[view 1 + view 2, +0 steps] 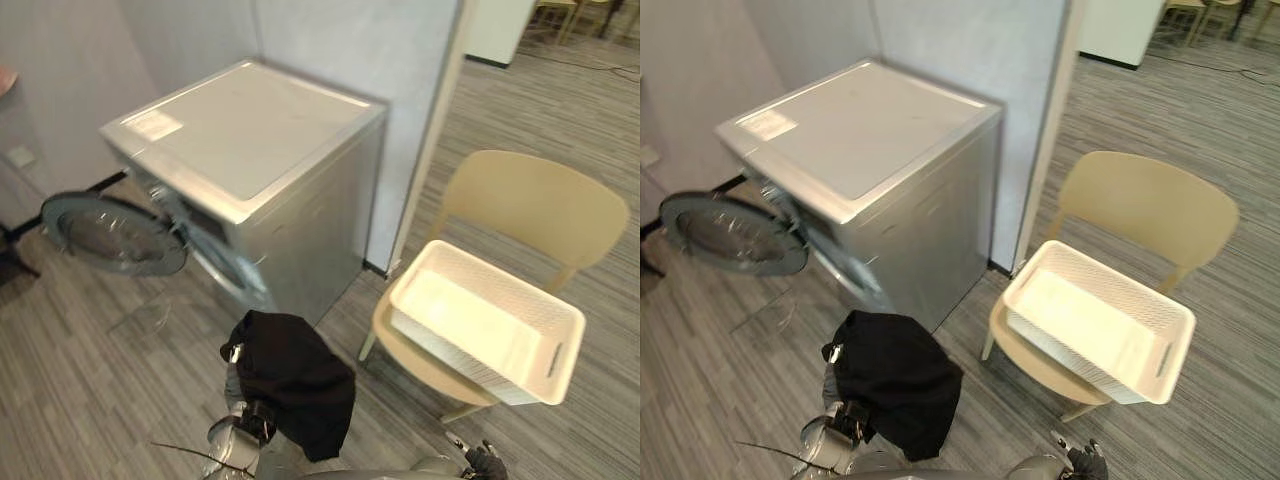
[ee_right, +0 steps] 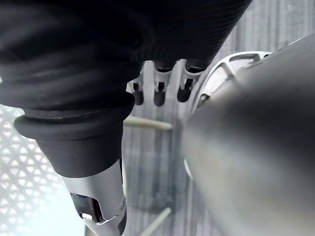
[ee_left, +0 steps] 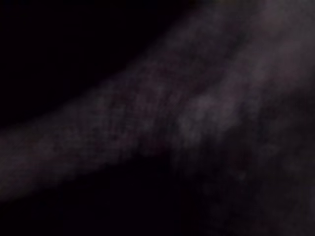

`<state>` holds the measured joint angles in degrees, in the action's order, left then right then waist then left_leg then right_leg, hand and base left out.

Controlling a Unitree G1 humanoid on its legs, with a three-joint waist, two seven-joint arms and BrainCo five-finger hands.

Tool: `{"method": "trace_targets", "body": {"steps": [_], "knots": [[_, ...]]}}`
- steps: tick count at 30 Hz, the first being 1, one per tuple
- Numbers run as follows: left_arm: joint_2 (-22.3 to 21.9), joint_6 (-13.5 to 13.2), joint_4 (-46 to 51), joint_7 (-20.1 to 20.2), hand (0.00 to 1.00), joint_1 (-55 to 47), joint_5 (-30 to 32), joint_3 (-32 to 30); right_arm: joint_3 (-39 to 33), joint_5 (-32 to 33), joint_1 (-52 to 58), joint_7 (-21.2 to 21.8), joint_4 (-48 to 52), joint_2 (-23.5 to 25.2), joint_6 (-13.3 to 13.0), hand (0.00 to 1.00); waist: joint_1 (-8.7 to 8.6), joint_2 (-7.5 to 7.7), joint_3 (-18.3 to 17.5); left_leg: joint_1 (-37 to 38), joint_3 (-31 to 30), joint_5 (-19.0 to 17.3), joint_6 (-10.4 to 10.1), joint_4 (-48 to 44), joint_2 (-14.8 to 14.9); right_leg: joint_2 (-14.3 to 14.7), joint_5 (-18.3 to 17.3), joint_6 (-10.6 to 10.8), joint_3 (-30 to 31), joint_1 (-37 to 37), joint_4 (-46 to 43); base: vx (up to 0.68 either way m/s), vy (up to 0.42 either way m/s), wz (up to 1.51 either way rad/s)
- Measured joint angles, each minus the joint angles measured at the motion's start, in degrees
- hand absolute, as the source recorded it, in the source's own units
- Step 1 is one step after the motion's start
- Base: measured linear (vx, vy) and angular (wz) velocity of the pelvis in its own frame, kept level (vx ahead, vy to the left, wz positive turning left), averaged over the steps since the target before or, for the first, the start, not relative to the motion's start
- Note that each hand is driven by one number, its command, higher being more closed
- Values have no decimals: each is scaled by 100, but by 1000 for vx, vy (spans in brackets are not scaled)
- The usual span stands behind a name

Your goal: Pick up the laundry basket with both hands and put the clothes into the washing machine.

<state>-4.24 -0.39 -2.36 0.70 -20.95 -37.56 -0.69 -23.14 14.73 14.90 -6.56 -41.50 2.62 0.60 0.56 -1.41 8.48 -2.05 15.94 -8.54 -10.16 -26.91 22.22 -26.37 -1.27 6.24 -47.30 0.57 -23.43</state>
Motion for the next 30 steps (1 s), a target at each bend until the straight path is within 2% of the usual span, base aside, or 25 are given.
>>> {"method": "trace_targets", "body": {"steps": [1,2,3,5,6,7,8,9,10,11,12,13,14,15,16,18,19,20,21,22,23,24,28,29,30], "knots": [[-3,-21,3,-32,100,119,-3,-164,-69,101,3,-67,-72,133,7,0,55,179,7,-42,57,-112,-79,-20,-248,-141,499,-87,16,44,312,-109,521,29],[2,-21,3,-48,100,116,-3,-186,-67,110,2,-74,-90,134,12,0,59,188,4,-44,74,-138,-54,-28,-282,-167,588,-100,22,45,352,-106,419,19],[39,-23,3,-97,100,86,-4,-246,-89,150,7,-96,-97,137,60,0,66,269,-36,-34,153,-268,-13,-116,-361,-244,995,-209,44,109,495,-124,394,5],[159,-40,7,-115,100,40,-3,-256,-101,171,16,-106,-109,148,106,0,88,313,-69,-10,192,-507,150,-202,-509,-295,1626,-352,65,206,754,-172,450,5],[183,-66,29,-114,100,48,16,-341,-121,167,17,-106,-118,188,109,0,126,302,-82,-2,293,-834,238,-102,-574,-329,1828,-428,134,192,848,-138,340,16],[188,-71,35,-114,100,78,29,-365,-133,167,11,-107,-148,188,110,0,145,314,-76,-6,330,-985,270,-14,-648,-383,1856,-464,182,158,854,-129,313,22],[197,-78,30,-155,100,99,214,-446,-149,149,-52,-107,-285,141,124,0,205,468,-35,-1,331,-1008,269,55,-867,-598,1931,-551,287,96,867,-81,184,13],[201,-85,-1,-206,100,74,332,-512,-174,139,-80,-118,-338,146,120,0,239,484,-39,16,286,-1017,281,99,-944,-632,1991,-632,434,78,876,-99,170,25],[220,-100,-97,-255,100,-59,640,-727,-180,100,-129,-117,-393,149,78,0,185,420,-51,36,152,-1036,274,168,-977,-478,2030,-745,1086,38,840,-44,62,32],[234,-132,-191,-295,100,-74,688,-801,-176,98,-170,-97,-409,151,81,0,195,385,-62,27,68,-1025,288,226,-968,-323,1874,-791,1439,12,797,-42,57,72],[245,-171,-427,-382,100,-12,691,-918,-170,99,-224,-94,-470,159,121,0,159,340,-84,-35,-182,-879,315,411,-972,135,1218,-675,2263,-2,635,13,-18,102],[254,-216,-641,-460,100,34,698,-921,-147,117,-261,-94,-560,198,163,0,155,320,-88,-130,-517,-694,338,621,-1019,692,427,-458,3018,-18,425,34,-47,117],[248,-217,-753,-473,100,64,725,-920,-138,137,-292,-90,-580,213,174,0,154,317,-90,-153,-670,-612,365,705,-1049,985,47,-373,3353,-20,388,76,-87,119],[227,-216,-953,-478,100,86,761,-916,-140,198,-337,-90,-613,215,180,0,155,382,-99,-248,-874,-482,365,840,-1144,1365,-535,-366,3727,3,492,76,-112,94],[199,-206,-1086,-487,100,54,874,-911,-121,326,-387,-86,-613,221,174,0,164,509,-166,-390,-1023,-441,356,805,-1303,1432,-863,-319,3836,134,788,76,-121,84],[152,-120,-1191,-512,100,75,919,-890,-109,415,-520,-87,-624,236,165,0,153,560,-162,-587,-1302,-420,335,733,-1402,1445,-1031,71,3851,253,875,36,-172,64],[-9,-110,-1182,-559,100,50,893,-837,-147,513,-619,-95,-607,239,108,0,146,462,-125,-573,-1575,-375,348,864,-1416,1523,-1034,12,3807,91,399,25,-169,58],[-14,-101,-1179,-576,100,42,885,-749,-146,549,-623,-89,-588,215,71,0,154,408,-111,-535,-1734,-304,382,947,-1407,1580,-1042,-186,3824,-2,65,24,-95,80],[-21,-100,-1177,-590,100,97,882,-505,-124,552,-614,-76,-571,185,31,0,88,292,-42,-343,-2065,-144,390,1215,-1382,1703,-1123,-617,4022,-402,-833,50,-101,103],[-26,-105,-1168,-578,100,106,903,-399,-119,555,-573,-75,-568,181,4,0,-12,210,-47,-338,-2264,-83,292,1362,-1341,1922,-1310,-642,4285,-439,-788,80,-176,147],[-9,-113,-1113,-563,100,165,916,-341,-33,557,-511,-69,-581,199,-19,0,-66,433,-77,-358,-2453,-46,216,1343,-1465,2105,-1366,-653,4524,-393,-9,121,-251,130],[1,-84,-1131,-563,100,198,918,-220,-32,556,-502,-53,-618,184,-21,0,-57,568,-96,-441,-2594,-117,74,1059,-1506,2022,-1580,-232,4464,-199,63,116,-223,98],[32,-33,-897,-339,100,58,949,318,-136,532,-462,24,-675,156,-9,0,-79,238,-19,-780,-2499,-126,91,235,-1408,2201,-1607,-287,4098,223,366,84,-119,50],[32,-9,-636,-223,100,-33,952,439,-230,533,-438,48,-646,140,-21,0,-122,74,50,-1107,-2498,-75,103,-527,-1368,2236,-1608,-289,4036,414,489,32,19,25],[18,-11,-468,-179,100,-127,950,446,-308,542,-442,55,-655,129,-15,0,-106,-22,84,-1373,-2475,158,63,-1143,-1341,2271,-1627,-305,4020,512,516,41,20,7]]}}
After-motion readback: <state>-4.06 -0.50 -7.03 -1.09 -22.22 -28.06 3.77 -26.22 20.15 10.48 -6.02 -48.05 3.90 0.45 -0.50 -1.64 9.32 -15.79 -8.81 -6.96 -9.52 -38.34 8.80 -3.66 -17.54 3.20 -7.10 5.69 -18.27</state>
